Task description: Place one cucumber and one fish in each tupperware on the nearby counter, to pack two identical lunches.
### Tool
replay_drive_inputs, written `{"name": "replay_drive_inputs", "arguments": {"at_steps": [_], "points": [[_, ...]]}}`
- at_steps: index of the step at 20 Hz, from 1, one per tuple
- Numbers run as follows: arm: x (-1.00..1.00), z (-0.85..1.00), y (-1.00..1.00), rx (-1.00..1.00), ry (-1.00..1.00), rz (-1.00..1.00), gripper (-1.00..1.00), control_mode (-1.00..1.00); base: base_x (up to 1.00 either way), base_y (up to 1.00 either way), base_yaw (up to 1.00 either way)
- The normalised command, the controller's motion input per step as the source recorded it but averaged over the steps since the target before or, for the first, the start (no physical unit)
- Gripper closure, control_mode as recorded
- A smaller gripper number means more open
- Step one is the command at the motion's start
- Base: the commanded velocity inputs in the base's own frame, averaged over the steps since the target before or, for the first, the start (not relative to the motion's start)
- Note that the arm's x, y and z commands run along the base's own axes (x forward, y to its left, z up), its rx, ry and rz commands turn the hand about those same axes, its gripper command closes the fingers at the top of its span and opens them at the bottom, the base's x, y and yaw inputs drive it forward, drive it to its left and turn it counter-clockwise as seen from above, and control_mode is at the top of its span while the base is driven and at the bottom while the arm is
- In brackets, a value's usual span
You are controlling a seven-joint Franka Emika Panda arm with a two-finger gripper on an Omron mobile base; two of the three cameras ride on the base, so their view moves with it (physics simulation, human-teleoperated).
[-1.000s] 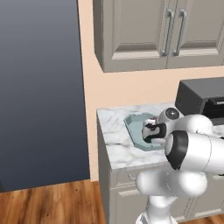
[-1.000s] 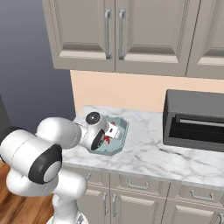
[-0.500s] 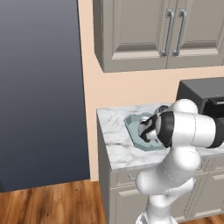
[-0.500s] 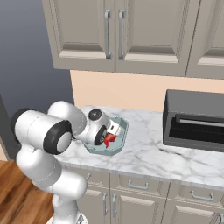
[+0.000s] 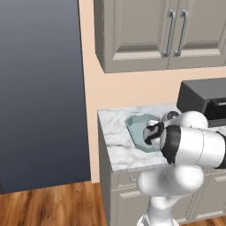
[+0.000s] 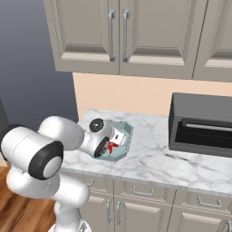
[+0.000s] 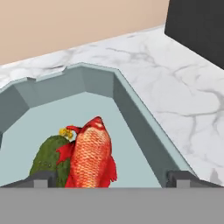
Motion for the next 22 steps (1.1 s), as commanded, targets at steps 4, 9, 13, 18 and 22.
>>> {"name": "replay_drive_inputs", "arguments": {"at_steps": [4,9,13,18,22], "points": [[-0.52,1.0,-0.13,-0.05,0.05,0.0,-1.0,-1.0,0.0,0.0,0.0],[-0.99,0.99,0.01,-0.05,0.0,0.02,-1.0,-1.0,0.0,0.0,0.0],[-1.0,1.0,0.16,0.0,0.07,0.11,-1.0,-1.0,0.0,0.0,0.0],[-0.79,1.0,0.48,0.06,0.01,0.22,-1.0,-1.0,0.0,0.0,0.0],[-0.57,0.87,0.28,0.08,0.0,0.23,-1.0,-1.0,0.0,0.0,0.0]]}}
